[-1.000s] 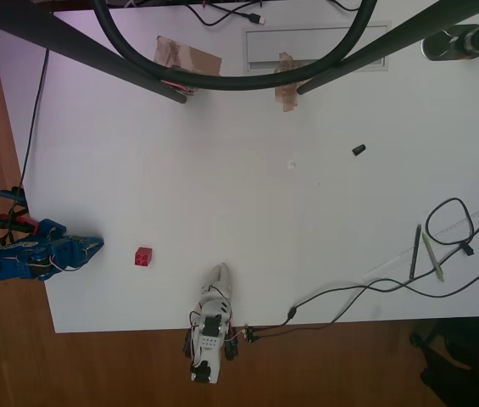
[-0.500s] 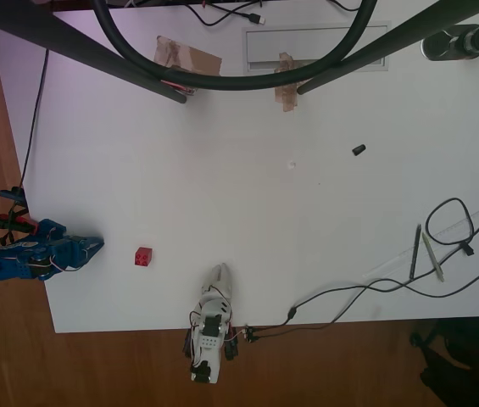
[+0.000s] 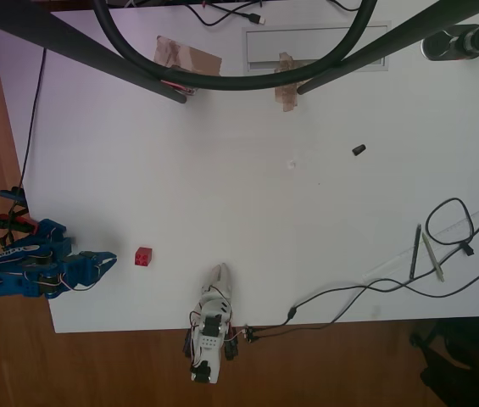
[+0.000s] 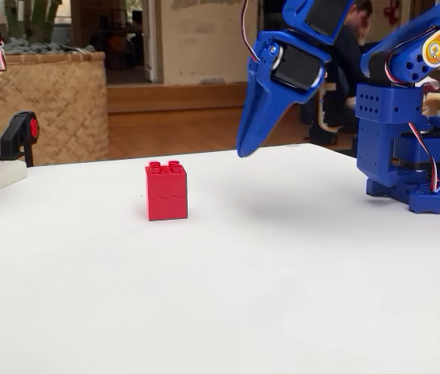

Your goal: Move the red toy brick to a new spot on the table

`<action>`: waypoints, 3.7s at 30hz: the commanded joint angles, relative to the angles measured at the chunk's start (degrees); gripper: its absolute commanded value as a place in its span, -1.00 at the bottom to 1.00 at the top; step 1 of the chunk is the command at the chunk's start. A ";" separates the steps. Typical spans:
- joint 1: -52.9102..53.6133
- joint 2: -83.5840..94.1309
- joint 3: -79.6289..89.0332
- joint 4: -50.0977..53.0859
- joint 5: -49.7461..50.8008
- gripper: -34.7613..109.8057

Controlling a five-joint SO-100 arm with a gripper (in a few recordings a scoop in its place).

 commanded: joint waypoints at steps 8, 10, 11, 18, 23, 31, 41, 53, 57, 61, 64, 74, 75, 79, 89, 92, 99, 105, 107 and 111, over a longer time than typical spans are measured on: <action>2.02 -15.29 -17.93 -5.45 -4.39 -0.22; 2.37 -16.52 -16.26 -8.44 -5.27 -0.17; 2.46 -17.05 -15.47 -9.76 -5.71 -0.14; 3.43 -20.74 -8.44 -21.53 -7.73 -0.07; 5.54 -24.26 -4.48 -30.50 -9.23 -0.04; 7.56 -30.06 -1.41 -39.29 -10.81 -0.07; 7.21 -30.32 3.08 -39.64 -8.17 -0.46; 19.78 -24.70 -22.76 -14.15 -1.93 -0.52; 30.41 -24.70 -23.03 -12.13 -5.27 -0.52; 42.10 -26.10 -21.18 -12.74 -10.46 -0.52; 51.33 -27.86 -20.39 -13.71 -15.29 -0.52; 68.82 -29.97 -11.25 -19.25 -28.13 -0.52; 69.61 -29.71 -9.58 -19.95 -28.83 -0.52; 72.25 -28.83 -4.48 -22.85 -30.67 -0.52; 75.32 -26.89 -1.14 -25.05 -33.66 -0.20; 75.15 -24.17 -4.04 -23.29 -32.96 -0.11; 62.58 -20.21 -23.91 -8.61 -19.69 -0.08; 39.20 -11.78 -23.64 -3.87 -12.04 -0.13; 30.32 -6.06 -18.81 -2.81 -11.69 -0.19; 12.13 8.35 -6.94 3.34 -10.28 -0.42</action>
